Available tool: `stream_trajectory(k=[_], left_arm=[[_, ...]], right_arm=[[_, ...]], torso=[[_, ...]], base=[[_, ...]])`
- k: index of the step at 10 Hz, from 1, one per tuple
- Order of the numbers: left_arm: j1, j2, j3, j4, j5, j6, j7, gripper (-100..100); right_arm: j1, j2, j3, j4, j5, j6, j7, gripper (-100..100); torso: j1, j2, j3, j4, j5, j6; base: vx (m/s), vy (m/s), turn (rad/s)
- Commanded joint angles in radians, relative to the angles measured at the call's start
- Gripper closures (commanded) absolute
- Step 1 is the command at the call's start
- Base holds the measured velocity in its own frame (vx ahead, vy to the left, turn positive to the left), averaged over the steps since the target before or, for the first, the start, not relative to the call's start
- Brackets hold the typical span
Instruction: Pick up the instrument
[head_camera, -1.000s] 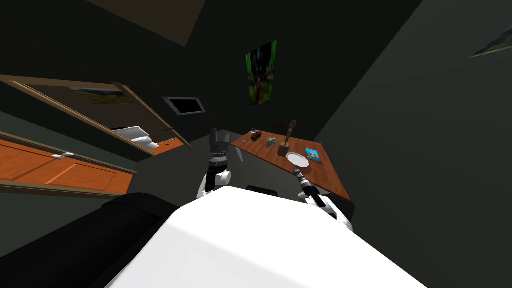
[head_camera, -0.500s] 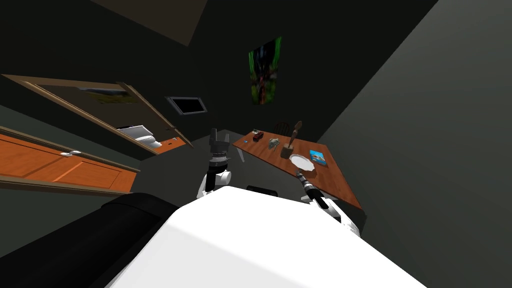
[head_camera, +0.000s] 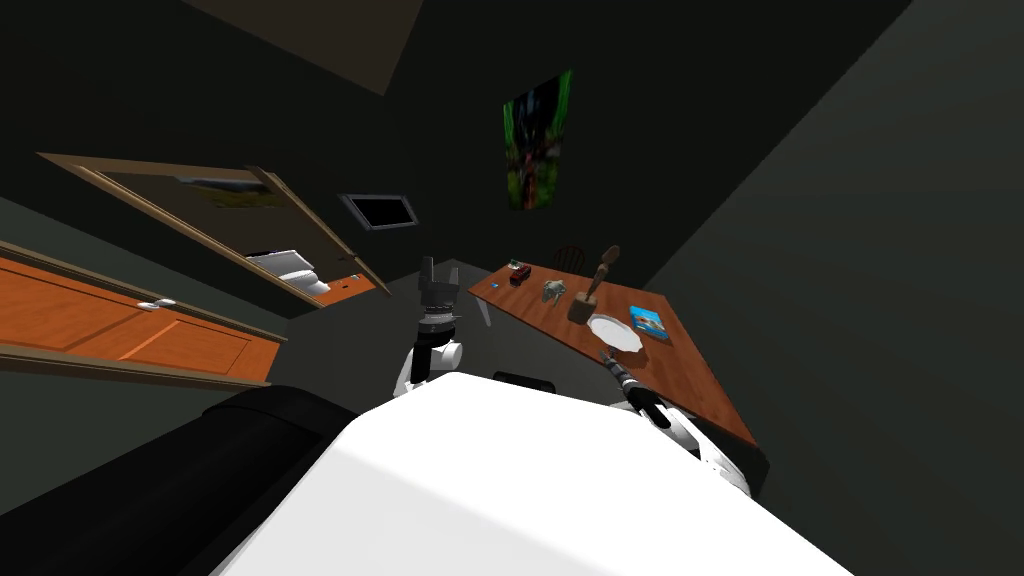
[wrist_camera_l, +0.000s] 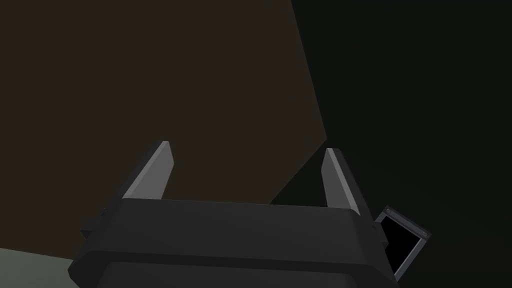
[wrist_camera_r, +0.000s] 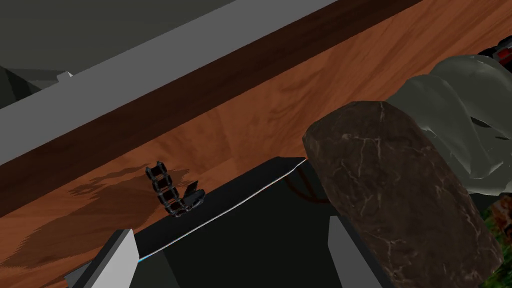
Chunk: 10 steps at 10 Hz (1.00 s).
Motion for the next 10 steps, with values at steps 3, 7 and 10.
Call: stream_trajectory(k=[3, 7, 10], left_arm=[[0.0, 0.0, 0.0, 0.0, 0.0, 0.0, 0.0, 0], [0.0, 0.0, 0.0, 0.0, 0.0, 0.0, 0.0, 0], [0.0, 0.0, 0.0, 0.0, 0.0, 0.0, 0.0, 0]], right_arm=[[0.006, -0.059, 0.006, 0.052, 0.016, 0.052, 0.013, -100], [0.02, -0.124, 0.006, 0.114, 0.042, 0.102, 0.036, -100], [0.001, -0.135, 0.012, 0.152, 0.048, 0.104, 0.042, 0]], torso=[[-0.001, 0.001, 0.0, 0.0, 0.0, 0.0], [0.0, -0.001, -0.001, 0.0, 0.0, 0.0], [0.0, 0.001, 0.0, 0.0, 0.0, 0.0]], base=[[0.094, 0.054, 0.032], [0.118, 0.058, 0.047], [0.083, 0.048, 0.032]])
